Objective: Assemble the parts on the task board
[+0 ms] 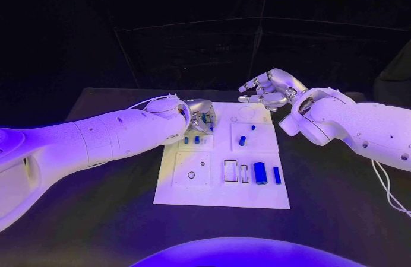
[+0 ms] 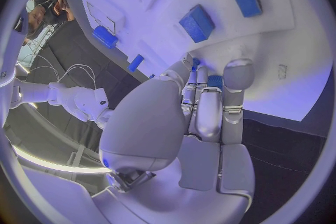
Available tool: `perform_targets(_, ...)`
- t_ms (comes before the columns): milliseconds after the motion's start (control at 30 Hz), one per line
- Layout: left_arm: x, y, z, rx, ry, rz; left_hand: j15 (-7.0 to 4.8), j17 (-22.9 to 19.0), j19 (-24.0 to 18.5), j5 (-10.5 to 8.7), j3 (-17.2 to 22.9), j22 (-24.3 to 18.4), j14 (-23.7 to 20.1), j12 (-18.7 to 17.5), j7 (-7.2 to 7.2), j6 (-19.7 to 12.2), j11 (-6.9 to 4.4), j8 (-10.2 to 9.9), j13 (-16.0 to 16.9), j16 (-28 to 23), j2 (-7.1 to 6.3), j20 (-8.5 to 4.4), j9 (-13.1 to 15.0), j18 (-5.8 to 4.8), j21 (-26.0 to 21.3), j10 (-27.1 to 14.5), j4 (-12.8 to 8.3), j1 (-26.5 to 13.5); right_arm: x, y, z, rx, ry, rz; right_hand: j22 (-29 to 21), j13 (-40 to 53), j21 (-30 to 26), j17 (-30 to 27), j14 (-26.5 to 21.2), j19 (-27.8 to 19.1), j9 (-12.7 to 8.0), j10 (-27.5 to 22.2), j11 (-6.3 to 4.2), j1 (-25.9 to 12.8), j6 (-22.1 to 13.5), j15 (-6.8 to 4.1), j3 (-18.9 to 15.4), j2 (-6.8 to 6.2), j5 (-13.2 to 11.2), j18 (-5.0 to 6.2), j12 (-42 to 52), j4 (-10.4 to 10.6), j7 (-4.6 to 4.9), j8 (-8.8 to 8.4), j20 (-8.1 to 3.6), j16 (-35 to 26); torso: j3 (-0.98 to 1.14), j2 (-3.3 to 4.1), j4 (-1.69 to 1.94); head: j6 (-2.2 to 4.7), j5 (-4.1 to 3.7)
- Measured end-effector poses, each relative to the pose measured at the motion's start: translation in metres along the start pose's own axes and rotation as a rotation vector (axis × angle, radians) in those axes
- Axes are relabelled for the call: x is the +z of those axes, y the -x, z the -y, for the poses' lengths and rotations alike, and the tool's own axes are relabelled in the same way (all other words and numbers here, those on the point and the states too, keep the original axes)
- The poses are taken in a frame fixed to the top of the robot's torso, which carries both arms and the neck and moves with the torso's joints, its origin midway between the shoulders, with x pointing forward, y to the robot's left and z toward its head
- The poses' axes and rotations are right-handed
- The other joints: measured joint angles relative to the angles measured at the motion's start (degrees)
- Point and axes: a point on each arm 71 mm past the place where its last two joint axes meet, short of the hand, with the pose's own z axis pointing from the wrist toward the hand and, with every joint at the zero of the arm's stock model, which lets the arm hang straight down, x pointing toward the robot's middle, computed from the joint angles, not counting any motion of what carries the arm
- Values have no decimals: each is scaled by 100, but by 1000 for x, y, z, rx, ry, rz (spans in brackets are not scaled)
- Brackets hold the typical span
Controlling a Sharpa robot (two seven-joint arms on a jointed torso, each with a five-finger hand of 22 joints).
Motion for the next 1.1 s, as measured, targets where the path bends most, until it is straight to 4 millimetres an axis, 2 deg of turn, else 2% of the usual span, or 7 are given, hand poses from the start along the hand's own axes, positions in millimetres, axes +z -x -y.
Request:
perform_targets(267, 1, 1, 1, 7, 7, -7, 21, -14, 0, 0, 89, 157, 20, -40, 6, 71, 40, -45, -86, 2, 43, 0, -33, -1, 163, 24, -38, -42, 0, 0, 0, 0, 1, -1, 0, 0, 0, 4, 0, 0, 0, 0, 0, 0, 0, 0, 0, 0, 0, 0, 0, 0, 0, 0, 0, 0, 0, -3, 0, -5, 0)
perform_targets(300, 1, 1, 1, 8, 8, -7, 21, -14, 0, 0, 98, 166, 21, -41, -14, 94, 40, -45, -111, 22, 82, 0, -33, 0, 165, 66, -47, -34, 0, 0, 0, 0, 1, -1, 0, 0, 0, 4, 0, 0, 1, 0, 0, 0, 0, 0, 0, 0, 0, 0, 0, 0, 0, 0, 0, 0, 0, -3, 0, -6, 0)
perform_targets(500, 2, 1, 1, 11, 10, -10, 20, -41, 0, 0, 310, 249, 20, -87, -63, 305, -21, -67, -194, 22, 202, 0, -45, 0, 238, 312, -72, -6, 1, -1, -1, 1, 2, -2, -5, 0, 0, 4, 0, 0, 1, 0, 0, -4, 0, 0, -4, 4, 24, 0, 0, 4, 0, 0, 0, 0, 0, -3, 0, -8, -2)
perform_targets(700, 3, 1, 1, 11, 9, -6, -33, -63, 17, -8, 671, 376, 30, -255, -91, 536, -83, -133, -317, 52, 312, -17, -79, 1, 351, 657, -144, -4, 1, -1, -1, 1, 2, -2, -5, 0, 0, 3, 0, 0, 1, 0, 0, -23, 0, 0, -14, 23, 24, 0, 0, 14, 0, 0, 0, 0, 2, -3, 0, -8, -2)
perform_targets(900, 1, 1, -2, 7, 6, 10, -33, -73, 17, -25, 999, 484, 30, -431, -83, 613, -76, -223, -449, 85, 324, -17, -90, 1, 450, 787, -252, -9, 1, -1, 0, 0, 2, -2, -5, 0, 0, 3, 0, 0, 1, 0, 0, -23, 0, 0, -15, 23, 24, 0, 0, 15, 0, 0, 0, 0, 1, -3, 0, 0, -10)
perform_targets(1100, -5, 0, -6, -8, -2, 28, -33, -108, 17, -37, 1268, 546, 30, -575, -52, 644, -52, -332, -512, 106, 221, -17, -90, 2, 483, 851, -362, -111, 1, 0, 0, -1, 1, -1, -4, 0, 0, 3, 0, 0, 1, 0, 0, -23, -21, 0, -14, 23, 24, 0, 0, 14, 21, 0, 0, 0, 1, -3, 0, 5, -27)
